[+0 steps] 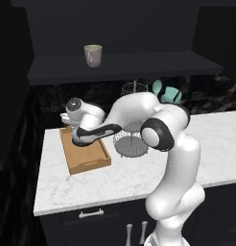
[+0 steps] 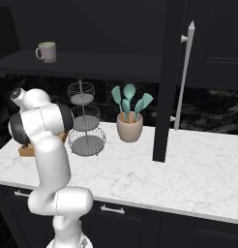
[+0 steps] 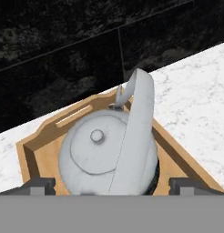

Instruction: Pick the kettle from the counter and place it on the tray. Then pick the mug from the cabinet and place it on the tray. Then close the cabinet doors.

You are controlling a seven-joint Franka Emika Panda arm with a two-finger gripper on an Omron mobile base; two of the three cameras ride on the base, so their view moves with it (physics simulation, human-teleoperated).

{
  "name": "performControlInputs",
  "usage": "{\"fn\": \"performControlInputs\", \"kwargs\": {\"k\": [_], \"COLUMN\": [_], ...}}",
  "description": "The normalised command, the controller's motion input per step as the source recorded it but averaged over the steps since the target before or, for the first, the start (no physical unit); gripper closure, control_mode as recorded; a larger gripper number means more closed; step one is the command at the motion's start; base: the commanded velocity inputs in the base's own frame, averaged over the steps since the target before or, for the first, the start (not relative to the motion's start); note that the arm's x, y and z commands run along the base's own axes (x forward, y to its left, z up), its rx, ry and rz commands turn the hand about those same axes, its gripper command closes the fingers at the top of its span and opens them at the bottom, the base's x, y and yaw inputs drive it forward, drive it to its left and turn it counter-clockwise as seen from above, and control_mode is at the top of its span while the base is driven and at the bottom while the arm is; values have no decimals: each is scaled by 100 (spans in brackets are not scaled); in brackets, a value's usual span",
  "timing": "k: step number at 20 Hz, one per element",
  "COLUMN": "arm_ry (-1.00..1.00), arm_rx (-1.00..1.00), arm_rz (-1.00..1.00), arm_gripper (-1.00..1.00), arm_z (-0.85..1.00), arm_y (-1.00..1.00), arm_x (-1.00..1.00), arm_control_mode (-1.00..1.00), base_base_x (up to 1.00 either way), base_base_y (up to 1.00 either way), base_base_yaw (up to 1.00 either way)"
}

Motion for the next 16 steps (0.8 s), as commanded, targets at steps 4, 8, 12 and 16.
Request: {"fn": "performControlInputs", "kwargs": {"k": [4, 8, 12, 16], "arm_ry": [-2, -2, 0, 0], "arm_rx": [1, 1, 5, 10], "arm_rz": [-8, -5, -2, 0], "arm_gripper": [-100, -100, -100, -100], "arm_z": [25, 24, 23, 26], "arm_y": [8, 4, 0, -3], "arm_x": [-25, -32, -34, -52], "arm_control_mode": [-100, -100, -100, -100], "base_base_x": [0, 0, 0, 0], "base_base_y": [0, 0, 0, 0], "base_base_yaw": [0, 0, 0, 0]}}
